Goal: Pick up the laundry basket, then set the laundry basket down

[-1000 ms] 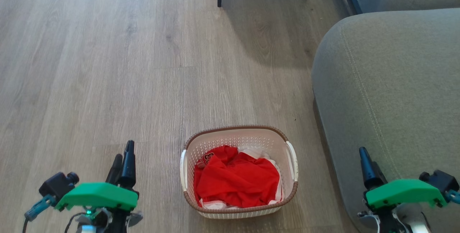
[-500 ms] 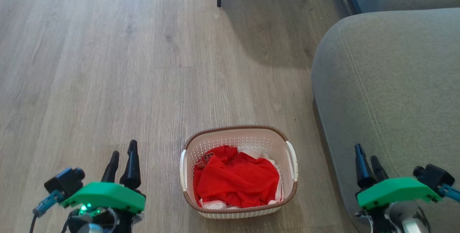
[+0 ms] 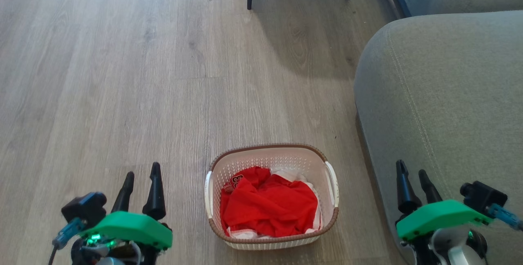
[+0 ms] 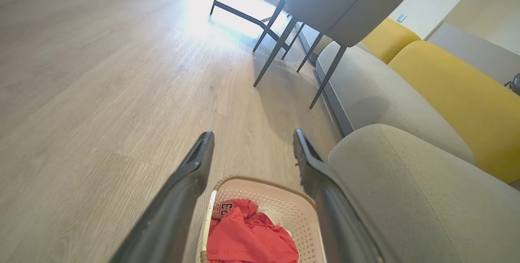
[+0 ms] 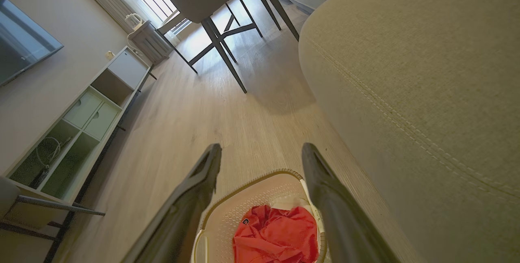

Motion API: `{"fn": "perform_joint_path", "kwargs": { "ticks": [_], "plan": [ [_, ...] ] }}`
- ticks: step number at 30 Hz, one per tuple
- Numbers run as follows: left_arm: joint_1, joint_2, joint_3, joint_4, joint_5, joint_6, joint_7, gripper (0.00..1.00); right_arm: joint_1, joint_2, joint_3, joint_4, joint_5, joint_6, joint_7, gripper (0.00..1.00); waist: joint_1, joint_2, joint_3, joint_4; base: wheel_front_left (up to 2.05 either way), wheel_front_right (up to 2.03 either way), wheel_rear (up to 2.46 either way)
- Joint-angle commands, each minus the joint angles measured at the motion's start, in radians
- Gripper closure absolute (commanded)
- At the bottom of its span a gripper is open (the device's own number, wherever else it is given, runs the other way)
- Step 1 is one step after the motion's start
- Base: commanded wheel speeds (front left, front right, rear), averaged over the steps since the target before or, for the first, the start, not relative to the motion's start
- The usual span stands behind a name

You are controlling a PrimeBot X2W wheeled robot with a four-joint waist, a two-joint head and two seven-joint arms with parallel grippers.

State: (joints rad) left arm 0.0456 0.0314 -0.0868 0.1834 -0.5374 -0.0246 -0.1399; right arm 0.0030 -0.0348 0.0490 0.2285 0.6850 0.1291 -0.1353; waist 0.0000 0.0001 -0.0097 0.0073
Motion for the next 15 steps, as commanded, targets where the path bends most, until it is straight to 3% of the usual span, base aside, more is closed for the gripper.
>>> {"fn": "perform_joint_path", "kwargs": {
  "ticks": [1,15],
  "plan": [
    [-0.025,0.014,0.017,-0.037,0.037,0.005,-0.014,0.0,-0.055,-0.01,0.024,-0.042,-0.033,0.001,-0.019,0.0,0.0,-0.0001,-0.001,0.0,0.0,0.0,0.0],
    [-0.006,0.017,0.004,-0.039,0.221,0.018,-0.055,0.0,-0.05,-0.012,0.058,-0.045,-0.183,0.001,-0.06,0.0,0.0,-0.0001,-0.009,0.0,0.0,0.0,0.0]
  ]
}}
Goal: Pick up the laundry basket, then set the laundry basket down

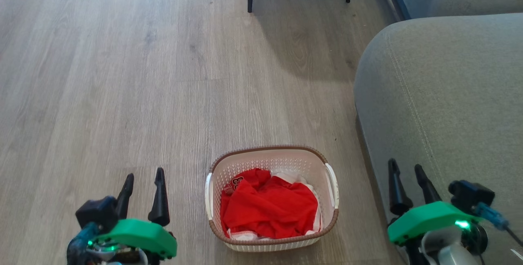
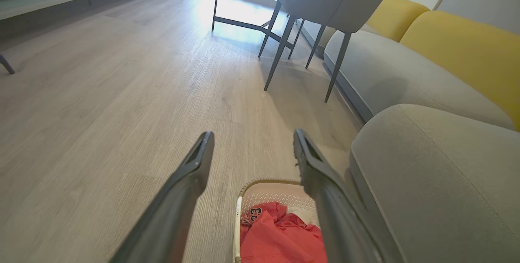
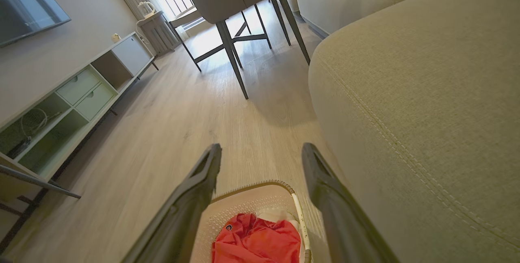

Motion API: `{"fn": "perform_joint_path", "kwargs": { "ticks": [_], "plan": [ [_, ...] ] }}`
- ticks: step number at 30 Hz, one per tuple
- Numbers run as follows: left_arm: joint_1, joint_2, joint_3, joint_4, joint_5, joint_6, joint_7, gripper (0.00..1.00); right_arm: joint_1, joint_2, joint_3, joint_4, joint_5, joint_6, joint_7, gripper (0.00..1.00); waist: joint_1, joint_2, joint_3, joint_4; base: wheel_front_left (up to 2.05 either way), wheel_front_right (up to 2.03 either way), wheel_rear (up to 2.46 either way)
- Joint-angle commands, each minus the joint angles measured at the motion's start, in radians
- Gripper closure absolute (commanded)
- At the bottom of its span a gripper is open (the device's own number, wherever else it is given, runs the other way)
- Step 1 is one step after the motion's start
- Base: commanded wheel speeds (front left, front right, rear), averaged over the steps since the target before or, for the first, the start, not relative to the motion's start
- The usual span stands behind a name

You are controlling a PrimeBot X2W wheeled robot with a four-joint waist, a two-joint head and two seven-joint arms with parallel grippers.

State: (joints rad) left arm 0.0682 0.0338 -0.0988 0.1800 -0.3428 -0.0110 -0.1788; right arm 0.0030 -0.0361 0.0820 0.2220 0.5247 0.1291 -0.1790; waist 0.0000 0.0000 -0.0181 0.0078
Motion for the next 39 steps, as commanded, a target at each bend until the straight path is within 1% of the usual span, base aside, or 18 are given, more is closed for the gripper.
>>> {"fn": "perform_joint_path", "kwargs": {
  "ticks": [1,24,39],
  "plan": [
    [-0.027,0.015,0.016,-0.034,0.038,0.005,-0.019,0.0,-0.049,-0.011,0.028,-0.037,-0.033,0.001,-0.019,0.0,0.0,0.0,-0.001,0.0,0.0,0.0,0.0],
    [-0.004,0.017,-0.004,-0.028,0.294,0.024,-0.083,0.0,-0.052,-0.014,0.075,-0.025,-0.262,0.002,-0.083,0.0,0.0,0.0,0.002,-0.003,0.0,0.0,0.0],
    [-0.007,0.017,-0.003,0.0,0.278,0.022,-0.083,0.0,-0.055,-0.014,0.072,-0.012,-0.261,0.002,-0.083,0.0,0.0,0.0,0.005,-0.004,0.0,0.0,0.0]
  ]
}}
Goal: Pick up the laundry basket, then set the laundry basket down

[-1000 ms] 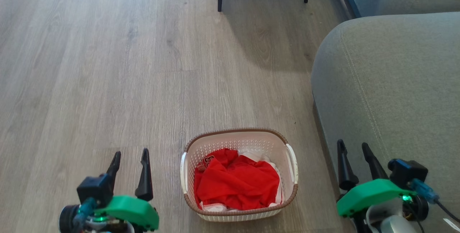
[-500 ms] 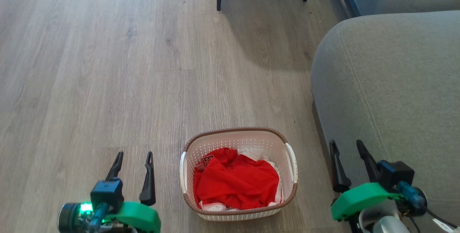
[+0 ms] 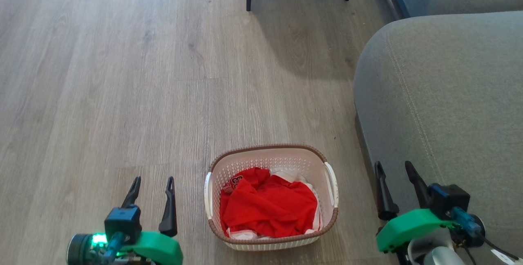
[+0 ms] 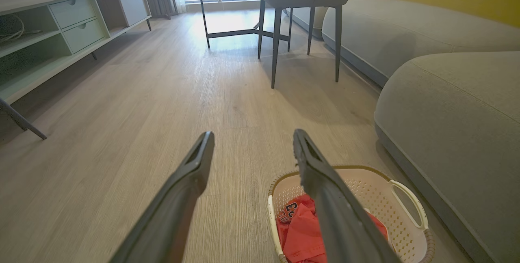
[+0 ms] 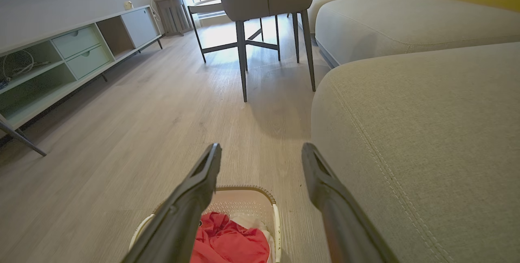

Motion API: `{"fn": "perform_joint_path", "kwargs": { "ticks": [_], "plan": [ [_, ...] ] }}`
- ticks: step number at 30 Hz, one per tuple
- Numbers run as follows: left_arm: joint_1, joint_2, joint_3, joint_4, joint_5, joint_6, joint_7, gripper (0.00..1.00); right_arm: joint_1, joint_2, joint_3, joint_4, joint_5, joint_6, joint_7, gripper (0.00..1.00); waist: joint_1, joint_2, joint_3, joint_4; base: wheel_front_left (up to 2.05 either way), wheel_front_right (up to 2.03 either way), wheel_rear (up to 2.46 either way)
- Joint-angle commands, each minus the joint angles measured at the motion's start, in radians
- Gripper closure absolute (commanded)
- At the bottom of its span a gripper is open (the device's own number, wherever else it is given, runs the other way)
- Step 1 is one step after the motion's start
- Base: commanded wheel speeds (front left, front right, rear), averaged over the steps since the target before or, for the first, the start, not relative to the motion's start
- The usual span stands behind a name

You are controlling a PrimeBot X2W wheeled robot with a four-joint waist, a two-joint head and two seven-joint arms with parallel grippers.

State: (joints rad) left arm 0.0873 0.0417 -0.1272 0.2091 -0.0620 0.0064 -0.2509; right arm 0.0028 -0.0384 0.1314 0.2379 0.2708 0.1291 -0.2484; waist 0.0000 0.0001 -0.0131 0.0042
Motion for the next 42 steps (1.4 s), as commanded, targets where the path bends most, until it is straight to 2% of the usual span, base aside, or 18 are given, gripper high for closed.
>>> {"fn": "perform_joint_path", "kwargs": {
  "ticks": [1,15,22,32,42],
  "plan": [
    [-0.026,0.009,0.026,-0.029,-0.004,0.005,-0.011,0.0,-0.055,-0.012,0.023,-0.027,-0.007,0.002,-0.013,0.0,0.0,-0.0001,0.001,0.0,0.0,0.0,0.0],
    [-0.032,0.009,0.021,-0.025,-0.01,0.009,-0.011,0.0,-0.057,-0.012,0.02,-0.022,-0.012,0.002,-0.013,0.0,0.0,-0.0001,0.017,0.002,0.0,0.0,0.0],
    [-0.057,0.009,0.019,-0.023,-0.018,0.01,-0.011,0.0,-0.08,-0.012,0.016,-0.017,-0.022,0.002,-0.013,0.0,0.0,-0.0001,0.074,0.006,0.0,0.0,0.0],
    [-0.196,0.009,0.02,0.01,-0.073,0.016,-0.011,0.0,-0.224,-0.012,-0.003,0.02,-0.045,0.002,-0.013,0.0,0.0,-0.0001,0.293,-0.003,0.0,0.0,0.0],
    [-0.399,0.009,-0.006,0.138,-0.107,0.02,-0.011,0.0,-0.405,-0.012,-0.024,0.126,-0.066,0.002,-0.013,0.0,0.0,-0.0001,0.527,0.005,0.0,0.0,0.0]
  ]
}}
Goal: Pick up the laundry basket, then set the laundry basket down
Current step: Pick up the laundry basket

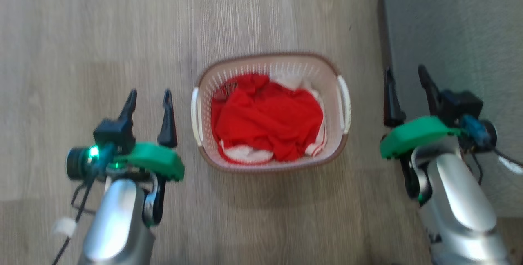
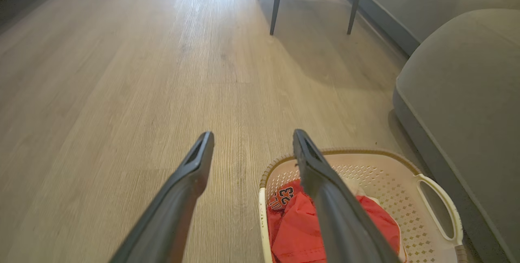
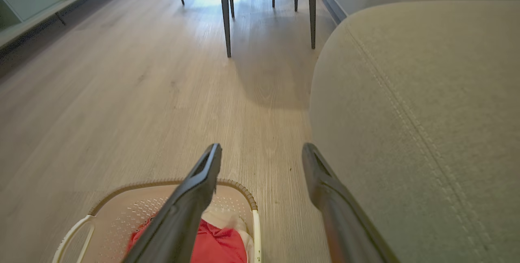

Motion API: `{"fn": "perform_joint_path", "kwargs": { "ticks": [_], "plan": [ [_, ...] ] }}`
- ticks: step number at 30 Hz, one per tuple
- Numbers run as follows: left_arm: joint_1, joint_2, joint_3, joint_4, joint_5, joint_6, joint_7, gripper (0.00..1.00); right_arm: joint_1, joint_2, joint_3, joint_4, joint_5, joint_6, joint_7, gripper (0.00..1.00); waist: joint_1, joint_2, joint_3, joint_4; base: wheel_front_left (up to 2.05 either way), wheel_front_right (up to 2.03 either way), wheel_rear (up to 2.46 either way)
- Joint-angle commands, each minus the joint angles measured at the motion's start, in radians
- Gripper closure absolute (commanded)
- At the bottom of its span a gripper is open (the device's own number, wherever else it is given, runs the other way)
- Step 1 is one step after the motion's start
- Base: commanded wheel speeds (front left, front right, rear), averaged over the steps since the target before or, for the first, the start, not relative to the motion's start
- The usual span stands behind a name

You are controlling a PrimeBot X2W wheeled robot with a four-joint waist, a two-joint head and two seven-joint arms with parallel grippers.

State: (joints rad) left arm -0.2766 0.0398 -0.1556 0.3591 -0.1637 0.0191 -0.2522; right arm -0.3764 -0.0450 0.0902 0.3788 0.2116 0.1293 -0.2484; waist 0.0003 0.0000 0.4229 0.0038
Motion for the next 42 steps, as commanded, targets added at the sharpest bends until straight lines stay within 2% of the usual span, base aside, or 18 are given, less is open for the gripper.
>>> {"fn": "perform_joint_path", "kwargs": {
  "ticks": [1,12,25,42],
  "plan": [
    [-0.055,0.01,0.019,0.005,-0.008,0.009,-0.01,0.0,-0.043,-0.005,0.017,-0.001,-0.008,0.001,-0.013,0.0,-0.0003,0.0,0.112,0.007,0.0,0.0,0.0],
    [-0.26,0.01,-0.061,0.188,-0.069,0.013,-0.01,0.0,-0.207,-0.005,0.028,0.161,-0.014,0.001,-0.013,0.0,-0.0003,0.0,0.305,0.027,0.0,0.0,0.0],
    [-0.363,0.01,-0.18,0.314,-0.129,0.016,-0.01,0.0,-0.311,-0.005,0.037,0.309,-0.001,0.001,-0.013,0.0,-0.0003,0.0,0.424,0.049,0.0,0.0,0.0],
    [-0.535,0.01,-0.322,0.569,-0.225,0.033,-0.01,0.0,-0.421,-0.005,0.104,0.449,0.05,0.001,-0.013,0.0,-0.0003,0.0,0.529,0.056,0.0,0.0,0.0]
  ]
}}
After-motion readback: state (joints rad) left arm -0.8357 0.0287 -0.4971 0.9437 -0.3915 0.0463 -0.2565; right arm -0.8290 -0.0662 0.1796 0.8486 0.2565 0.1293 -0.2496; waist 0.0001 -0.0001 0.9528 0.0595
